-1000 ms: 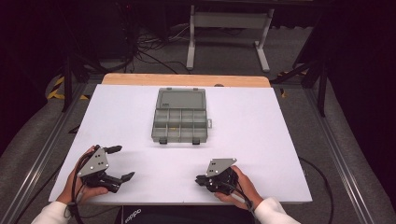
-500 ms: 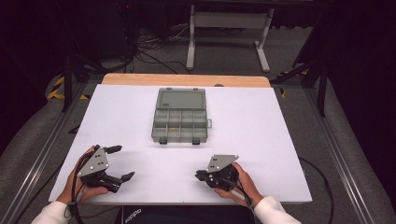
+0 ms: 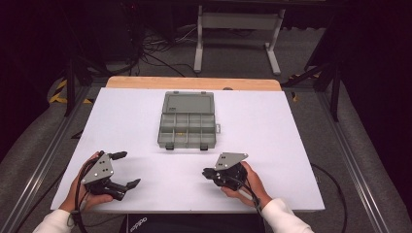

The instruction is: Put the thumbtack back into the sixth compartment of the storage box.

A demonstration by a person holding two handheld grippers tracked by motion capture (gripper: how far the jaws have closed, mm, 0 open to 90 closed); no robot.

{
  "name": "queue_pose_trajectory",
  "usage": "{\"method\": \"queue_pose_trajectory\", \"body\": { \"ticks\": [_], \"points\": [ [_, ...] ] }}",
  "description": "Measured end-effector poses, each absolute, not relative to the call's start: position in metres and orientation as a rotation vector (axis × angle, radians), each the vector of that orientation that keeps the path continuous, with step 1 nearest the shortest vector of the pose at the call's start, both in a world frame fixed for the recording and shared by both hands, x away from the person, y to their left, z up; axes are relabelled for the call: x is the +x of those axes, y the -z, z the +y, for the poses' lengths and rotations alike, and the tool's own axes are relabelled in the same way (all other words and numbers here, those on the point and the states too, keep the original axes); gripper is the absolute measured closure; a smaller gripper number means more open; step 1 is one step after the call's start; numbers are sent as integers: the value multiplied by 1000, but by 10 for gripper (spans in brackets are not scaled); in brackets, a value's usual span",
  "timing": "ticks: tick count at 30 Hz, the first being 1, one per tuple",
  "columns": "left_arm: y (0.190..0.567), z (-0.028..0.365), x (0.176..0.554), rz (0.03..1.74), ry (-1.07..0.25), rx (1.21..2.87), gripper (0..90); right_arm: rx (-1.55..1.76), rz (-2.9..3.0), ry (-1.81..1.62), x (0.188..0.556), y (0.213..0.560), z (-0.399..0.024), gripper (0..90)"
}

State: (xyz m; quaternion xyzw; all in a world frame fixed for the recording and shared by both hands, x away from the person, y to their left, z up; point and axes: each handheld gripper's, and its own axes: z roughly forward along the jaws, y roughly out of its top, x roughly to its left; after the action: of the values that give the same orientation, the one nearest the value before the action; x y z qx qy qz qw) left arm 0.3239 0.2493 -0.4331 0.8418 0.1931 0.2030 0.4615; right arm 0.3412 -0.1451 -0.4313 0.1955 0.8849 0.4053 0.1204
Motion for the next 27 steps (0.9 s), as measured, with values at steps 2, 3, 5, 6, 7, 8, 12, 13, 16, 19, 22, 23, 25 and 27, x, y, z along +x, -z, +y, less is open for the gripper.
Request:
{"method": "queue_pose_trajectory", "body": {
  "ticks": [2,3,5,6,7,8,12,13,16,19,22,23,25,27],
  "points": [
    [433,249,324,475,-497,2071,45,571,2578,-1185,343,430,-144,842],
    [433,249,324,472,-499,2073,45,571,2575,-1186,344,429,-144,842],
    [433,249,324,476,-497,2070,45,567,2568,-1187,346,428,-143,842],
    [433,249,324,476,-496,2071,45,568,2568,-1188,346,427,-142,842],
    [433,249,324,476,-497,2071,45,564,2567,-1187,347,427,-142,843],
    [433,250,324,474,-500,2072,45,562,2566,-1189,348,426,-141,843],
    [433,250,324,474,-500,2069,45,559,2553,-1190,352,424,-139,843],
    [433,250,324,475,-500,2069,45,565,2549,-1194,352,423,-138,843],
    [433,250,324,473,-498,2072,45,561,2541,-1192,355,422,-136,843],
    [433,249,324,476,-495,2069,45,560,2527,-1198,359,419,-133,843],
    [433,250,324,475,-493,2071,45,561,2516,-1204,363,417,-130,842],
    [433,250,324,476,-492,2070,45,562,2514,-1207,364,416,-129,842],
    [433,250,324,476,-492,2070,45,559,2512,-1208,366,416,-128,843],
    [433,250,324,477,-490,2071,45,554,2506,-1204,369,415,-124,843]
  ]
}}
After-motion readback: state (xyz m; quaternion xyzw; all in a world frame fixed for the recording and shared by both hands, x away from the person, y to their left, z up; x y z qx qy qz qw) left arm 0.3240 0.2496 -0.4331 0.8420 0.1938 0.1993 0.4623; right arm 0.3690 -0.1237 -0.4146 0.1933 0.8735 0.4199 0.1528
